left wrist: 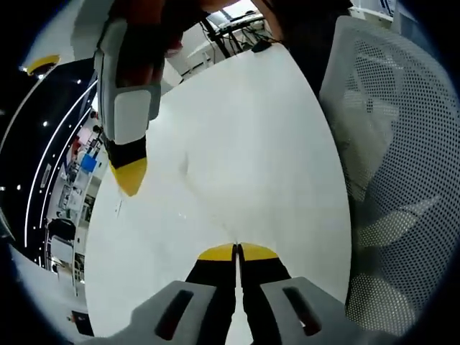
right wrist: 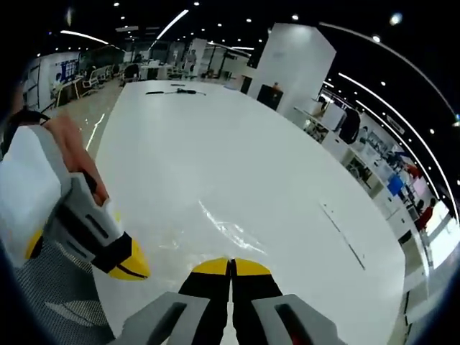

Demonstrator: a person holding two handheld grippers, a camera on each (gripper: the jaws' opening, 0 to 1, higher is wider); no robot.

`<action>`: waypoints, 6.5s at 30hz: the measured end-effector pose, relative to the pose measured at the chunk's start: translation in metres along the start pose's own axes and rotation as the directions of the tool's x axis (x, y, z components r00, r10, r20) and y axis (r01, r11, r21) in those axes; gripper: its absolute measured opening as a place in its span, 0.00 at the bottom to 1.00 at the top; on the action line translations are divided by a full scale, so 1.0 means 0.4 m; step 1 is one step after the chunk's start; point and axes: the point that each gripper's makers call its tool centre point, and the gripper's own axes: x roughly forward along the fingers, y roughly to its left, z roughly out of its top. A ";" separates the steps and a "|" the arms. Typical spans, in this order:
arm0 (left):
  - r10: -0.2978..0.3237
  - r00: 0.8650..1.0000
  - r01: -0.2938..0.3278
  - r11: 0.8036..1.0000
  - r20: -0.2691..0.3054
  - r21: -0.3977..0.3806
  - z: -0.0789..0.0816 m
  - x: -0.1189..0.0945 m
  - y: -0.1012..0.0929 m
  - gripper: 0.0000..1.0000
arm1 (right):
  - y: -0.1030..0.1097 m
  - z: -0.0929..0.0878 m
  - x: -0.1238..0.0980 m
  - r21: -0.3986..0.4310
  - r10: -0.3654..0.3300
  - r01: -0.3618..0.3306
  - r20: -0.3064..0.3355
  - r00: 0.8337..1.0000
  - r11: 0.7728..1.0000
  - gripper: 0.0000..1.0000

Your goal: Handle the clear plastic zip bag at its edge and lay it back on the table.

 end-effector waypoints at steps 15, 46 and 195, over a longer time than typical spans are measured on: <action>0.007 1.000 -0.007 1.000 0.016 -0.007 0.010 0.002 0.011 0.00 | -0.021 0.009 -0.019 -0.008 -0.027 0.027 -0.005 1.000 1.000 0.00; 0.065 0.998 -0.064 0.996 0.015 -0.059 0.014 -0.011 0.046 0.00 | 0.034 0.010 -0.008 -0.026 0.028 -0.027 0.012 1.000 0.999 0.00; 0.116 0.993 -0.096 0.800 -0.004 -0.593 -0.122 -0.053 0.048 0.51 | 0.058 -0.265 -0.119 0.487 -0.088 0.058 0.039 0.995 0.872 0.43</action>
